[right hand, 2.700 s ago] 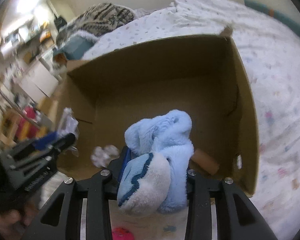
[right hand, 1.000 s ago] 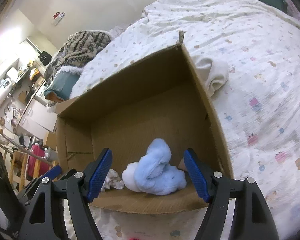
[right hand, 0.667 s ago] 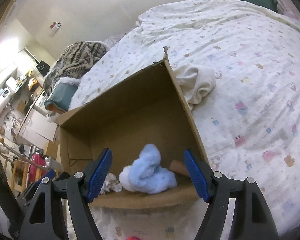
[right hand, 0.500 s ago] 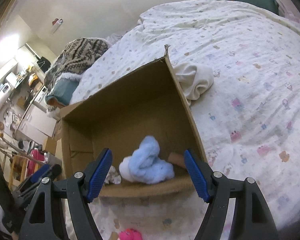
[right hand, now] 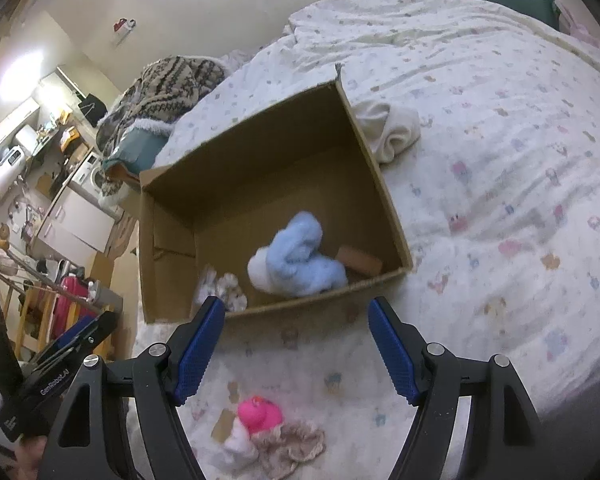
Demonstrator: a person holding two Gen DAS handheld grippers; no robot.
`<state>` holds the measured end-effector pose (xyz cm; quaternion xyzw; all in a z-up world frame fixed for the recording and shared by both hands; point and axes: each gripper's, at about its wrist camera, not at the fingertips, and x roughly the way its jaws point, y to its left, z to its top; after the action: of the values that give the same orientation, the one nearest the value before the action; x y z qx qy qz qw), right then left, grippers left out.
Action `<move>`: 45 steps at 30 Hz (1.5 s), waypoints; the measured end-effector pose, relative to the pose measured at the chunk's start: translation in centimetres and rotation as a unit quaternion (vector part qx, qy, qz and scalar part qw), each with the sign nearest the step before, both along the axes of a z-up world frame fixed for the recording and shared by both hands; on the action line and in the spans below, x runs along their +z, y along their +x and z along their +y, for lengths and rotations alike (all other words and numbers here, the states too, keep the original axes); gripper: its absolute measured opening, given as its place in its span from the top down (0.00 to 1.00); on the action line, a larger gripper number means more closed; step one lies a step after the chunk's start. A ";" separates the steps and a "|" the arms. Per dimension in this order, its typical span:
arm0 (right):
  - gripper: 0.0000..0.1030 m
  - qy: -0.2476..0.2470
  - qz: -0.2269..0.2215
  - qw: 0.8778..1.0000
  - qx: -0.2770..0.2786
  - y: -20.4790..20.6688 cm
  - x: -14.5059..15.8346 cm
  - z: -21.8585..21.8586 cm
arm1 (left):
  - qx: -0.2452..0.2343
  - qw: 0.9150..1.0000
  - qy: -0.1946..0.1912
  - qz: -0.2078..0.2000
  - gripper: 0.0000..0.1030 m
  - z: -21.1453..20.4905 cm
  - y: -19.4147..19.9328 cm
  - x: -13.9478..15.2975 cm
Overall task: Organize soft objects
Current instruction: 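Move both tools back toward the pink duck and scrunchie, then grasp the beige scrunchie with the right tool and lift it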
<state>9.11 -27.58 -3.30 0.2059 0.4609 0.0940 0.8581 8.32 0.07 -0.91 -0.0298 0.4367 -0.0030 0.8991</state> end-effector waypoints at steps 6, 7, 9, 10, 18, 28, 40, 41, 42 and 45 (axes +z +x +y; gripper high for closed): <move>0.24 -0.008 0.008 1.000 0.011 -1.2 -0.3 1.1 | 0.004 0.999 -0.026 0.042 0.31 0.5 -1.3 -1.6; 0.24 -0.007 0.010 1.000 0.012 -1.4 -0.3 1.3 | 0.005 0.998 -0.036 0.054 0.31 0.6 -1.4 -2.0; 0.24 -0.002 0.018 1.000 0.015 -1.5 -0.6 1.6 | 0.007 0.996 -0.047 0.078 0.31 0.7 -1.5 -2.9; 0.24 0.000 0.024 1.000 0.017 -1.5 -0.9 1.7 | 0.006 0.995 -0.053 0.088 0.31 0.7 -1.6 -3.3; 0.24 -0.007 0.056 0.998 0.004 -1.2 -2.4 1.6 | -0.043 0.977 -0.092 0.189 0.41 -1.6 -1.9 -8.0; 0.24 0.000 0.077 0.997 0.000 -0.7 -3.4 1.2 | -0.093 0.947 -0.110 0.286 0.69 -5.0 -1.4 -13.1; 0.24 -0.008 0.227 0.969 0.099 -0.8 -8.4 4.6 | -0.066 0.960 -0.108 0.248 0.93 -3.2 -1.0 -11.2; 0.24 -0.022 0.235 0.966 0.109 -0.8 -8.8 5.2 | -0.059 0.962 -0.108 0.242 0.94 -2.9 -0.9 -10.9; 0.25 -0.036 0.239 0.963 0.120 -0.9 -9.0 5.8 | -0.054 0.964 -0.108 0.237 0.94 -2.4 -0.8 -10.7; 0.36 -0.064 0.240 0.958 0.144 -1.3 -9.4 7.3 | -0.033 0.971 -0.101 0.216 0.94 -1.3 -0.6 -9.8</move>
<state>7.84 -20.33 -12.68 0.0986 0.6832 0.1352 0.7108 7.71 -1.24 -10.71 -0.1059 0.6187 -0.0699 0.7753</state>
